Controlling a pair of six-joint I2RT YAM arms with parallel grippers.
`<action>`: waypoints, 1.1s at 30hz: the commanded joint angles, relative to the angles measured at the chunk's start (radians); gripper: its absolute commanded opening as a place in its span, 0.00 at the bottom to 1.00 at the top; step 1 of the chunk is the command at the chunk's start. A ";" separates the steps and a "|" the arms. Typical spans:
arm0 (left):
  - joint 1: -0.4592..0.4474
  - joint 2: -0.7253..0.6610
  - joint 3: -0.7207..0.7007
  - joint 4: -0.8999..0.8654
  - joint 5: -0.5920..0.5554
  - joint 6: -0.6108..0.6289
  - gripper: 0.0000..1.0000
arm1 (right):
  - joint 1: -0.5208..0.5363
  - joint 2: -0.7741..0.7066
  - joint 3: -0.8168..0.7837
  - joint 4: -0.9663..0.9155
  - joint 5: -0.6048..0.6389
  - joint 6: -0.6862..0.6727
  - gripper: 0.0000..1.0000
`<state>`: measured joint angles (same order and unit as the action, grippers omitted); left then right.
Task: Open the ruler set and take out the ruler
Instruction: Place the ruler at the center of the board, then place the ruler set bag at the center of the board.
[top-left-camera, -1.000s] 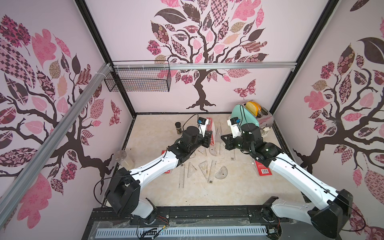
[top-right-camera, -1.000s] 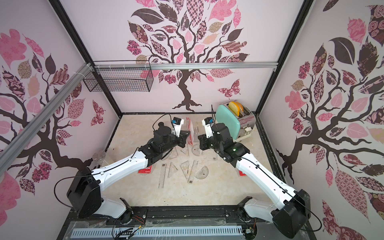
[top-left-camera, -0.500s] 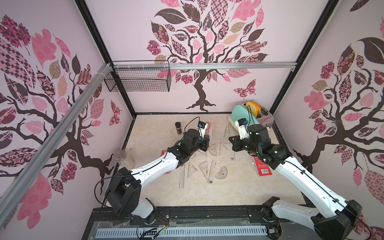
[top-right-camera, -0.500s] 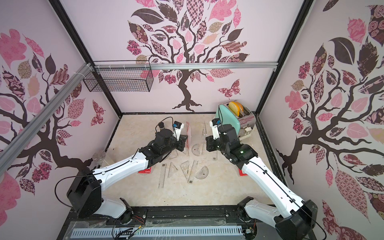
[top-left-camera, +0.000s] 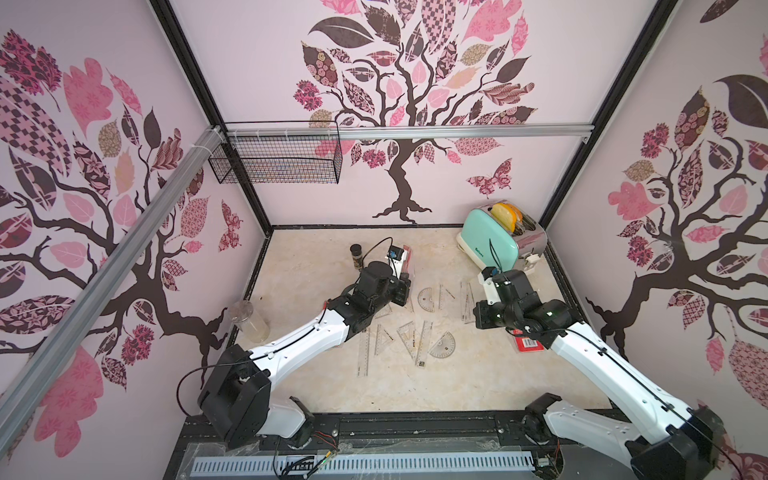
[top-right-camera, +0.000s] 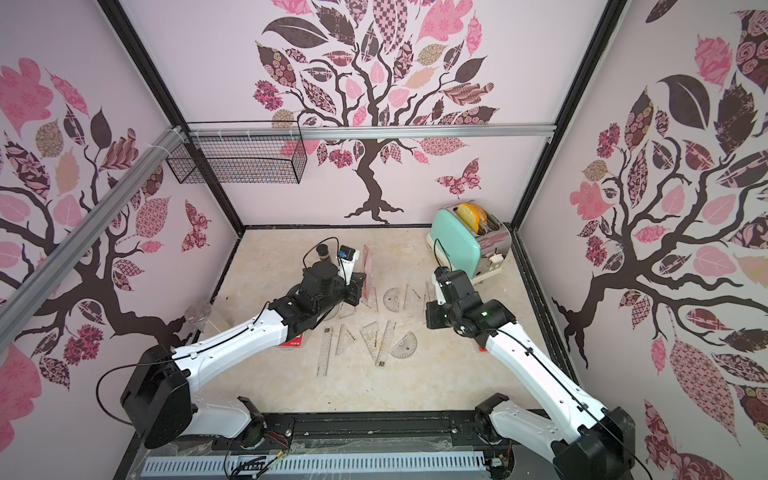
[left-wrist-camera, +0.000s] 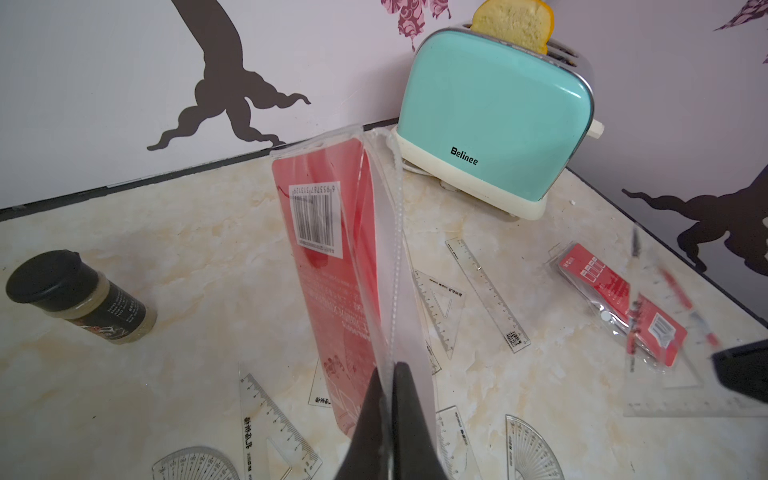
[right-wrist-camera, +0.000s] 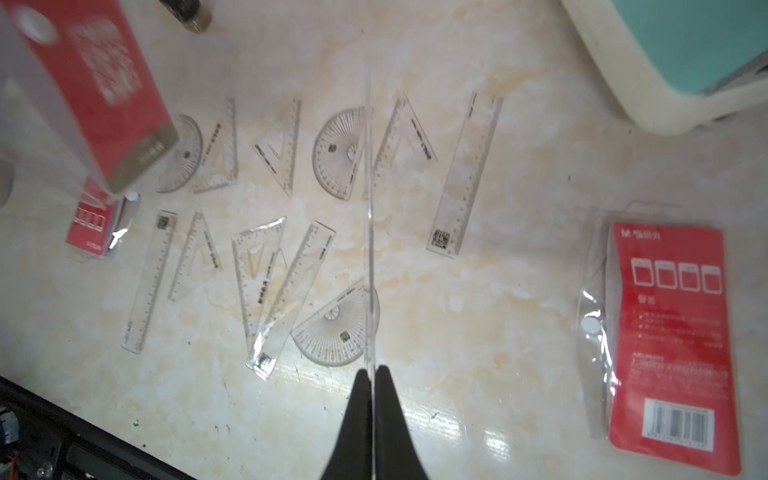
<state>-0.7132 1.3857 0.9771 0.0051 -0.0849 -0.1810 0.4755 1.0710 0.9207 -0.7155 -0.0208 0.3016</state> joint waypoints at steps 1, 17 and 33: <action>0.006 -0.047 -0.009 -0.010 0.000 0.022 0.00 | -0.003 0.006 0.017 -0.078 0.060 0.057 0.00; 0.029 -0.117 -0.018 -0.034 0.016 0.031 0.00 | 0.004 0.246 0.017 -0.278 0.338 0.215 0.00; 0.050 -0.119 -0.022 -0.034 0.026 0.031 0.00 | 0.106 0.472 0.049 -0.210 0.302 0.221 0.00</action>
<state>-0.6712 1.2858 0.9646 -0.0353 -0.0662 -0.1566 0.5613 1.5162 0.9417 -0.9417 0.3061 0.5053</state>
